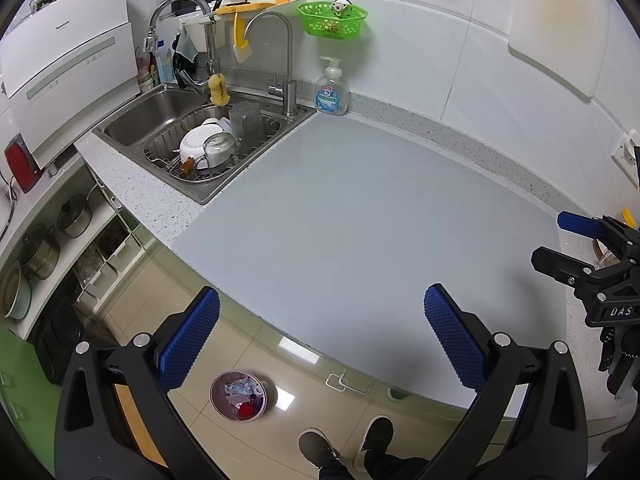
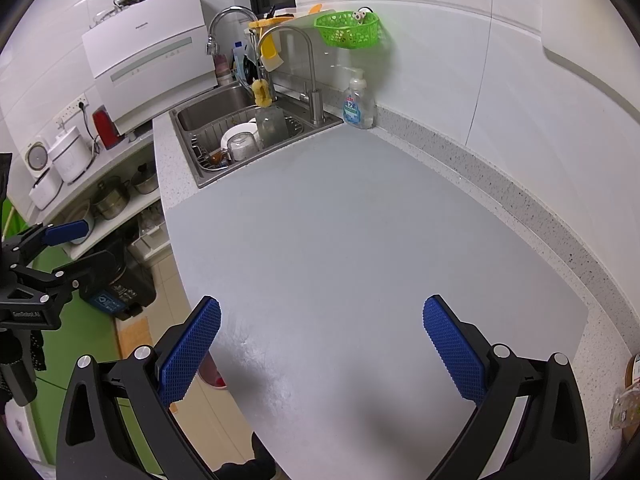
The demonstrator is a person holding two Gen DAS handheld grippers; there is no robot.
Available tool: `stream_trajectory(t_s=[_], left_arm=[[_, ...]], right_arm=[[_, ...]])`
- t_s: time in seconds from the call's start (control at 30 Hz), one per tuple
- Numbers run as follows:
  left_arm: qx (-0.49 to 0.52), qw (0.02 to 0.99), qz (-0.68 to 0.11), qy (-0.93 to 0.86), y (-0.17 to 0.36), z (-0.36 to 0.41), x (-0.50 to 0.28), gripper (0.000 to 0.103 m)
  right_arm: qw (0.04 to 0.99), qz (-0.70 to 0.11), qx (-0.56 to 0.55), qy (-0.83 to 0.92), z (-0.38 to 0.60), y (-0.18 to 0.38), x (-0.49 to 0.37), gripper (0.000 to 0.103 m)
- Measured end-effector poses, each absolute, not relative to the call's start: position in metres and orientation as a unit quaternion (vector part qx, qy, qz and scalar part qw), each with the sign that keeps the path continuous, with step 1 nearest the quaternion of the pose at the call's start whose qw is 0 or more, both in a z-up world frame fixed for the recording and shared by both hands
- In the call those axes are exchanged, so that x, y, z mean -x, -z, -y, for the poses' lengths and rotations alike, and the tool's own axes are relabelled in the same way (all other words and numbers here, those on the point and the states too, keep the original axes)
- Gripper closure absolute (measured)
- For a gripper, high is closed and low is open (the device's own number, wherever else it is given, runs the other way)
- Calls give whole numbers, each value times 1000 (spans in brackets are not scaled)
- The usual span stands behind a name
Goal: Collect trash
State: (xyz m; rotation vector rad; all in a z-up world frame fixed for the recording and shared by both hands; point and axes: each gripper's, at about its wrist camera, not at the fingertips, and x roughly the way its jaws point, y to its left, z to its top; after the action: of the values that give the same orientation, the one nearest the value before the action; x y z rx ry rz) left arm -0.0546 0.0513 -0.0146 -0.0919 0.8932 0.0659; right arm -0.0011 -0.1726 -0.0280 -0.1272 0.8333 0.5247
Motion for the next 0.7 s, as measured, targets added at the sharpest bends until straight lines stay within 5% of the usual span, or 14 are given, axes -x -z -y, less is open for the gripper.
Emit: stream_trajectory(t_s=[0.5, 0.7], left_arm=[[76, 897, -435, -22, 18, -57, 55, 3], [9, 895, -437, -90, 19, -47, 53, 3]], right_arm=[[878, -401, 60, -252, 174, 32, 2, 6], [877, -402, 64, -255, 173, 34, 3, 6]])
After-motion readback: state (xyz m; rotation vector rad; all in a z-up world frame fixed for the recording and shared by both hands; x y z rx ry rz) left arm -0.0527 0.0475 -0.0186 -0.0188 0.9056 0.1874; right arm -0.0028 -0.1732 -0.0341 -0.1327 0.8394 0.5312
